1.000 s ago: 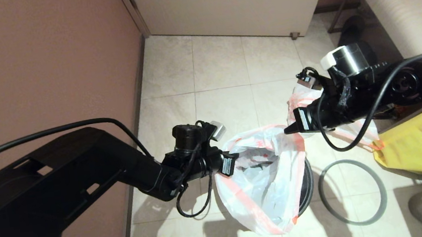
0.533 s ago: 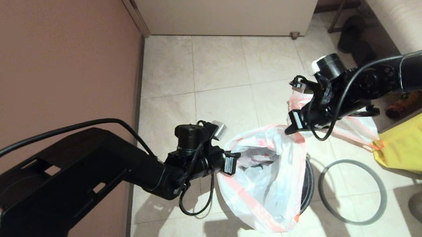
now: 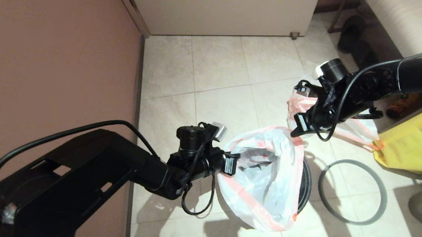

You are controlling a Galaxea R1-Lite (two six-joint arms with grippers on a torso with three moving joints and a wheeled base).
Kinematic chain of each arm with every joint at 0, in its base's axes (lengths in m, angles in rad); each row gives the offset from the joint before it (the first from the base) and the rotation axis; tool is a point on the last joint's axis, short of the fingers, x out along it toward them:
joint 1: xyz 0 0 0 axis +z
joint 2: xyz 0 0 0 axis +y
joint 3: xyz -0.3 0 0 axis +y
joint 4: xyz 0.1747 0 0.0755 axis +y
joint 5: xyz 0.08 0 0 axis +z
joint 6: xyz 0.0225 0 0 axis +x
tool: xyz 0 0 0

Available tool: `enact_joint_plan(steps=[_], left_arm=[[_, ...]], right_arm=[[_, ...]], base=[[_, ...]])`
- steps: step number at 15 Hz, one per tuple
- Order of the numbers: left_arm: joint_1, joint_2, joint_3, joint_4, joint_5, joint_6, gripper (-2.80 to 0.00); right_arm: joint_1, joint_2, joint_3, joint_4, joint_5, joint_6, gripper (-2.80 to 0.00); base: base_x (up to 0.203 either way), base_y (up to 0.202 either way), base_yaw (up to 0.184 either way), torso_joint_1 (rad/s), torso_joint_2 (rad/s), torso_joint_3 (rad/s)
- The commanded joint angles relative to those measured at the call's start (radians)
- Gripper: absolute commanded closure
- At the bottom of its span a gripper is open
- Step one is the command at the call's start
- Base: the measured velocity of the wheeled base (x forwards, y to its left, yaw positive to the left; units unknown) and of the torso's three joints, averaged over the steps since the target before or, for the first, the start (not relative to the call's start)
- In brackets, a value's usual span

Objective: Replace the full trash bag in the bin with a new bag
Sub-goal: Put the new garbage bag on the trash can

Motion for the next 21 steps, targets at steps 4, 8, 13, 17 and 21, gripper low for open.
enact_joint_plan(steps=[4,8,13,17,21], left_arm=[[0.003,0.007,0.001,-0.006,-0.008,-0.002,0.0],[0.004,0.002,0.003,-0.009,-0.01,-0.005,0.0],[0.006,-0.013,0.006,-0.009,-0.01,-0.006,0.0],[0.012,-0.01,0.008,-0.009,-0.011,-0.005,0.0],[0.012,-0.011,0.008,-0.01,-0.011,-0.005,0.0]], right_arm=[[0.026,0.0,-0.025,0.001,0.044,-0.001,0.0],[0.031,0.109,-0.156,0.007,0.048,-0.013,0.0],[0.033,0.172,-0.194,0.027,0.051,-0.084,0.0],[0.032,0.164,-0.193,-0.032,0.013,-0.11,0.0],[0.033,0.173,-0.189,-0.031,0.01,-0.102,0.0]], base=[[0.0,0.0,0.0,0.0,0.0,0.0],[0.0,0.0,0.0,0.0,0.0,0.0],[0.0,0.0,0.0,0.0,0.0,0.0],[0.0,0.0,0.0,0.0,0.0,0.0],[0.0,0.0,0.0,0.0,0.0,0.0]])
